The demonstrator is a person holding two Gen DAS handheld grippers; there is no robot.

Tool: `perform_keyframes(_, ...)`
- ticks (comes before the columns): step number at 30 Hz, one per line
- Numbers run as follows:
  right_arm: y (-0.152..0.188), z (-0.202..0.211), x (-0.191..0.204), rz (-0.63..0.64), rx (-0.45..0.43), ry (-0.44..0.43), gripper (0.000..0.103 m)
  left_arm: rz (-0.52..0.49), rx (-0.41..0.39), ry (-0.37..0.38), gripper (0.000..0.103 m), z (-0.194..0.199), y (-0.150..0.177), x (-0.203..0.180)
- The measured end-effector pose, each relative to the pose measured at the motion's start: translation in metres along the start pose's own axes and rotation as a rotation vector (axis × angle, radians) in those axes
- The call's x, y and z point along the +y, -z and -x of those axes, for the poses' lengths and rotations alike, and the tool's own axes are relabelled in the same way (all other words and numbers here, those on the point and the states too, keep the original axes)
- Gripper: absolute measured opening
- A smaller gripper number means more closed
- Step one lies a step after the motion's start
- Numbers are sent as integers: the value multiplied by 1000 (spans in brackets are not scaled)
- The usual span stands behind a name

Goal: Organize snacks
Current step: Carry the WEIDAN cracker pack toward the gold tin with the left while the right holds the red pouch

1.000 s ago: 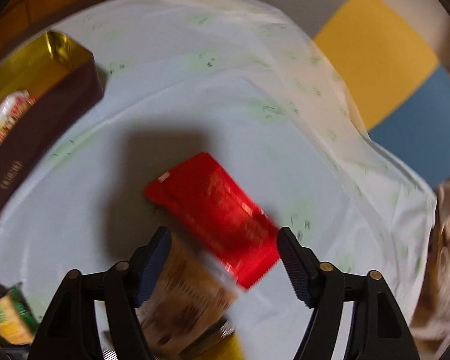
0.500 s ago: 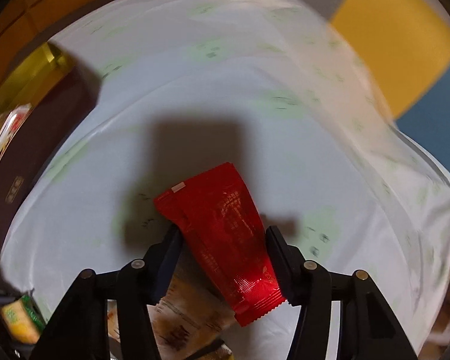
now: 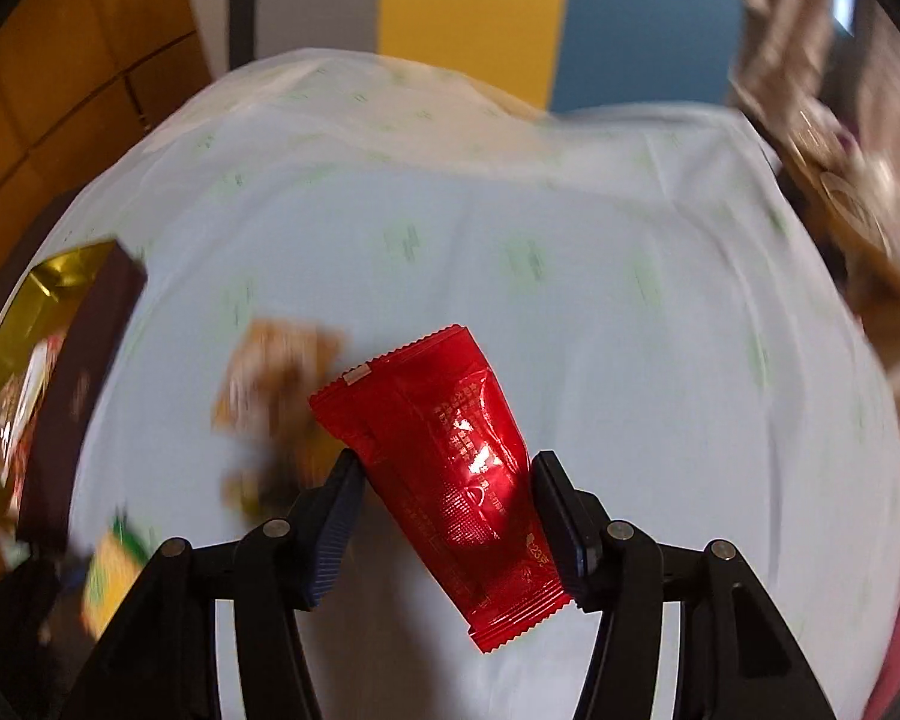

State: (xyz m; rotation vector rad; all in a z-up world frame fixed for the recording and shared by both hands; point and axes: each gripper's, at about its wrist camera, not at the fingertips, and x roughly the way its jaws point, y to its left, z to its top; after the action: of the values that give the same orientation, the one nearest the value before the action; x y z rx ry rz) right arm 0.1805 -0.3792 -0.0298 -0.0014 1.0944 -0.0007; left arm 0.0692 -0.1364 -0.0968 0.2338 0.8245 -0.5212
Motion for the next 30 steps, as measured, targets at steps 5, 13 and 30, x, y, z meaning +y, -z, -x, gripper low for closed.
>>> perform_keyframes(5, 83, 5, 4, -96, 74, 5, 58, 5, 14, -15, 55, -2, -2, -3)
perform_keyframes(13, 118, 3, 41, -84, 44, 5, 63, 16, 57, -41, 53, -3, -7, -4)
perform_keyframes(30, 163, 35, 5, -258, -119, -78, 71, 85, 95, 26, 48, 13, -6, 4)
